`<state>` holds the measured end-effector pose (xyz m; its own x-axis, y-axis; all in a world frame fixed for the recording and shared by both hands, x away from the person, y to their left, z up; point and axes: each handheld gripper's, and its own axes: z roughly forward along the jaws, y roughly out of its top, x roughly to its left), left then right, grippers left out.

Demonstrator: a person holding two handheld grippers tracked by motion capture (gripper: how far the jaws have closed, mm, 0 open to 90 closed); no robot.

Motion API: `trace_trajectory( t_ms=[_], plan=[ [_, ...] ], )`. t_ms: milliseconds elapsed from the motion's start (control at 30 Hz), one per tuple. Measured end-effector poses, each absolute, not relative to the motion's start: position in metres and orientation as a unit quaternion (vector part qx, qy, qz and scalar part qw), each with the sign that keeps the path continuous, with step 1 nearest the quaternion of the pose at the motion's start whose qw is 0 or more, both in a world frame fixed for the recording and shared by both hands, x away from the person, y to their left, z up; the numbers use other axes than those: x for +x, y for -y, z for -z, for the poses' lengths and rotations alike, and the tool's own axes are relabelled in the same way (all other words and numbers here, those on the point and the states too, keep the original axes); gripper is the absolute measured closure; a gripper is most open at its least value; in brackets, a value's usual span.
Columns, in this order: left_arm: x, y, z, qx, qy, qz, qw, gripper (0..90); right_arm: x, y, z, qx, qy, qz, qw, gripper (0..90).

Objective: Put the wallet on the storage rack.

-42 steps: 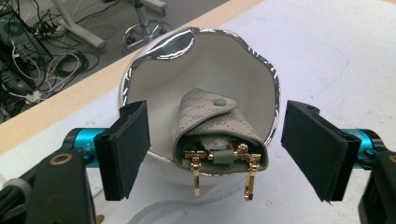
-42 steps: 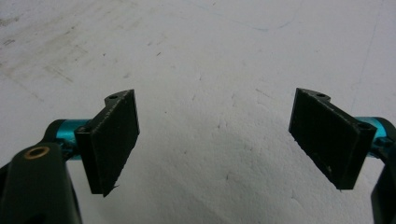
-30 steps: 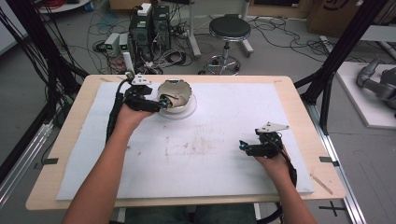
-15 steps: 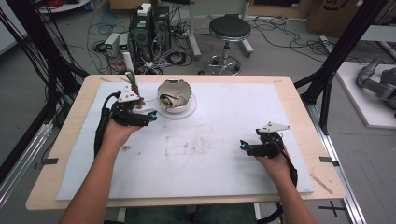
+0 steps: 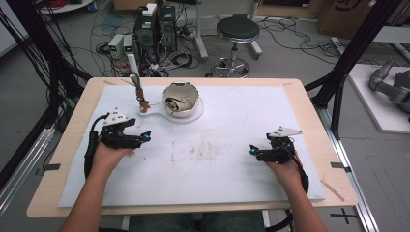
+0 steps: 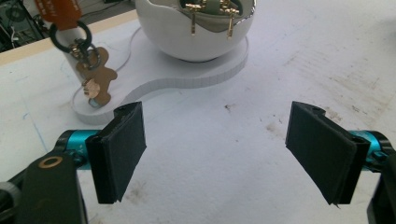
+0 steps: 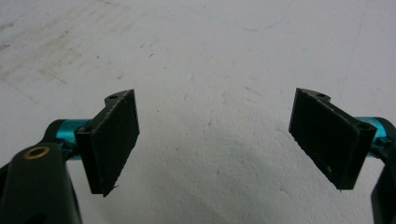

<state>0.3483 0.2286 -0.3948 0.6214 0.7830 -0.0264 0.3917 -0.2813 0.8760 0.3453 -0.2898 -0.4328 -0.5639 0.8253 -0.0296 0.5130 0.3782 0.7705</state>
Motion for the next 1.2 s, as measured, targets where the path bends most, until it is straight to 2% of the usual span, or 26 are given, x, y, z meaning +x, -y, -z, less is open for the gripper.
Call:
trace_trajectory(
  t_ms=[233,1200],
  plan=[
    [0.345,-0.242,0.401,0.76,-0.377,-0.209,0.486,20.1,0.347,0.286,0.434,0.409,-0.808,-0.369,0.209,16.2],
    [0.346,-0.248,0.413,0.76,-0.396,-0.203,0.474,20.1,0.349,0.288,0.434,0.409,-0.807,-0.37,0.21,16.3]
  ],
)
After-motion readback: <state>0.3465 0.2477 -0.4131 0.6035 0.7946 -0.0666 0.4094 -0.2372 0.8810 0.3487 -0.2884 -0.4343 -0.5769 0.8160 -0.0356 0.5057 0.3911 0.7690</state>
